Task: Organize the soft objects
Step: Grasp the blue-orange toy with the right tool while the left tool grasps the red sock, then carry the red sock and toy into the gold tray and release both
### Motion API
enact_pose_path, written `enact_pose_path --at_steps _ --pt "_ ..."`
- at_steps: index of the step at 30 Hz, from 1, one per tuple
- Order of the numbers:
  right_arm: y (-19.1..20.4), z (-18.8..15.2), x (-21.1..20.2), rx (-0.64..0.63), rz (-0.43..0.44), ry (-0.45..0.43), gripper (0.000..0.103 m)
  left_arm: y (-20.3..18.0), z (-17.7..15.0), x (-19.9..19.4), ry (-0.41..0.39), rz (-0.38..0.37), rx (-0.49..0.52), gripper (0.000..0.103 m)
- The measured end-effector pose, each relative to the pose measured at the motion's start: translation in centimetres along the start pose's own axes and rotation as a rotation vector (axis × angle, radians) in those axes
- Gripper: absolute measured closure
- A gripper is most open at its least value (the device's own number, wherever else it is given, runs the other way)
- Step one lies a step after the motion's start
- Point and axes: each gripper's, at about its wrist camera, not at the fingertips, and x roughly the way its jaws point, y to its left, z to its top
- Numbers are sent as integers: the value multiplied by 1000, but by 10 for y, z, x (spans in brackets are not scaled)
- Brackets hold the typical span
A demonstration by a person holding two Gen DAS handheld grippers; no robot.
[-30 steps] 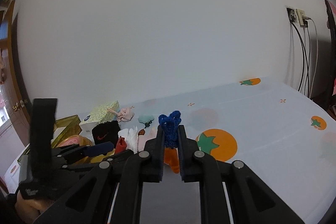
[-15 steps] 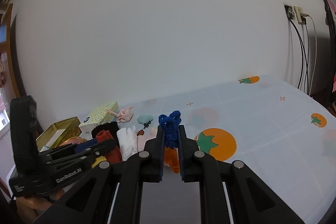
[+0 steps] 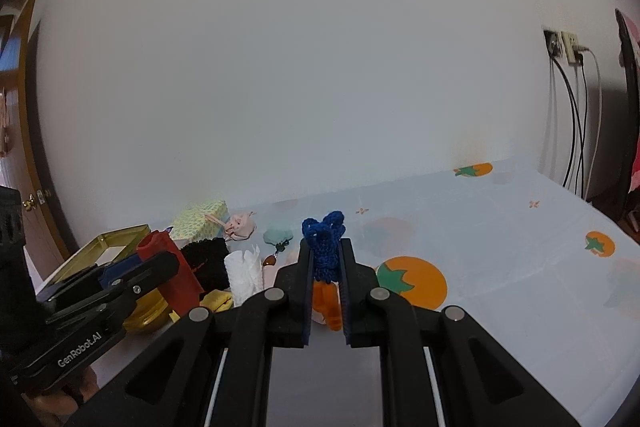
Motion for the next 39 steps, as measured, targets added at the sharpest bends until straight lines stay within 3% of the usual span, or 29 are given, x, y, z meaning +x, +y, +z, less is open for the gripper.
enact_pose_path --at_steps 17,24,31,39 --pt "27 -2 -2 -135 -107 -19 90 32 -5 -50 -37 -47 -97 78" --pt "52 -8 2 -85 -50 23 91 66 -4 -75 -65 -11 -129 78" --pt "112 -1 5 -129 58 9 90 113 -2 -103 -103 51 -163 78" --pt "184 2 24 -153 189 13 90 167 1 -133 -145 171 -170 78"
